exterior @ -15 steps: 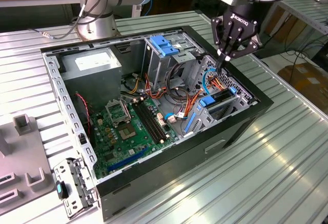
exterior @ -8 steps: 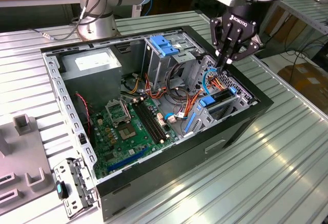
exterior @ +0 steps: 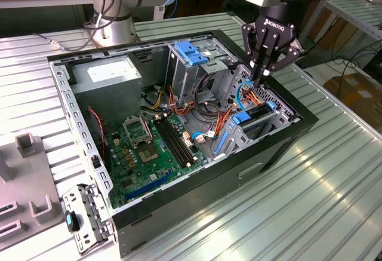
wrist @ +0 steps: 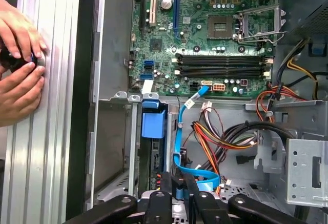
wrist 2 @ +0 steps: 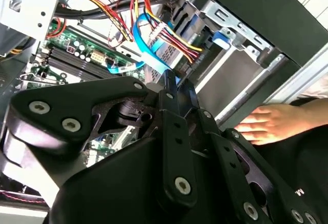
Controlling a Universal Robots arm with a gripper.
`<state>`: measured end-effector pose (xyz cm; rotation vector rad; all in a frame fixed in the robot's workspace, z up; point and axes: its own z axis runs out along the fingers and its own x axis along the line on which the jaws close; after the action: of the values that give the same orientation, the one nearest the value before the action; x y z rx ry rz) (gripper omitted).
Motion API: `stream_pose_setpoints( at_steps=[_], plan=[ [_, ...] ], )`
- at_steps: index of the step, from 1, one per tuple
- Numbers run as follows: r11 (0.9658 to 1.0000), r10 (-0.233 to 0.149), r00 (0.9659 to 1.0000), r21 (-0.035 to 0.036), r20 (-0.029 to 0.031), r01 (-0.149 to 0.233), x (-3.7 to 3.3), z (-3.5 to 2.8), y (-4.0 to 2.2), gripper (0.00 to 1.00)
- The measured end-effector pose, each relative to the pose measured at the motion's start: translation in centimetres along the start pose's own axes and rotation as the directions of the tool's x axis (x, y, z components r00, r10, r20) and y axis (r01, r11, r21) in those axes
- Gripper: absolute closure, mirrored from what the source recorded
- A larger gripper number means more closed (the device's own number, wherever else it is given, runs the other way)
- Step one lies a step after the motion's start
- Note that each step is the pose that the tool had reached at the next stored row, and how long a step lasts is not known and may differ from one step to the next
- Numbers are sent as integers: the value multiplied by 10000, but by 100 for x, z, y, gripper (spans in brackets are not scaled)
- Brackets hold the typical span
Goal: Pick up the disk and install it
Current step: 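Insert the second disk wire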
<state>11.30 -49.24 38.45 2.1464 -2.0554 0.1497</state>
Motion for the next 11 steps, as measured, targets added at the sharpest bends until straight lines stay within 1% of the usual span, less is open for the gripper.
stream_pose_setpoints(
  at_steps=[2,4,5,6,7,8,10,11],
  plan=[
    [10000,0,10000,0,1,0,-10,17,-1,76],
    [10000,1,10000,-2,-40,-1,-18,52,-3,76],
    [10000,3,10000,-4,-88,-3,-25,85,-5,76],
    [10000,5,9999,-7,-134,-5,-29,103,-6,76],
    [10000,7,9999,-8,-164,-7,-30,112,-7,78],
    [10000,7,9999,-8,-163,-7,-30,113,-7,84],
    [10000,8,9999,-3,-159,-8,-25,124,-7,84],
    [10000,10,9999,19,-149,-9,-4,132,-2,84]
  ],
)
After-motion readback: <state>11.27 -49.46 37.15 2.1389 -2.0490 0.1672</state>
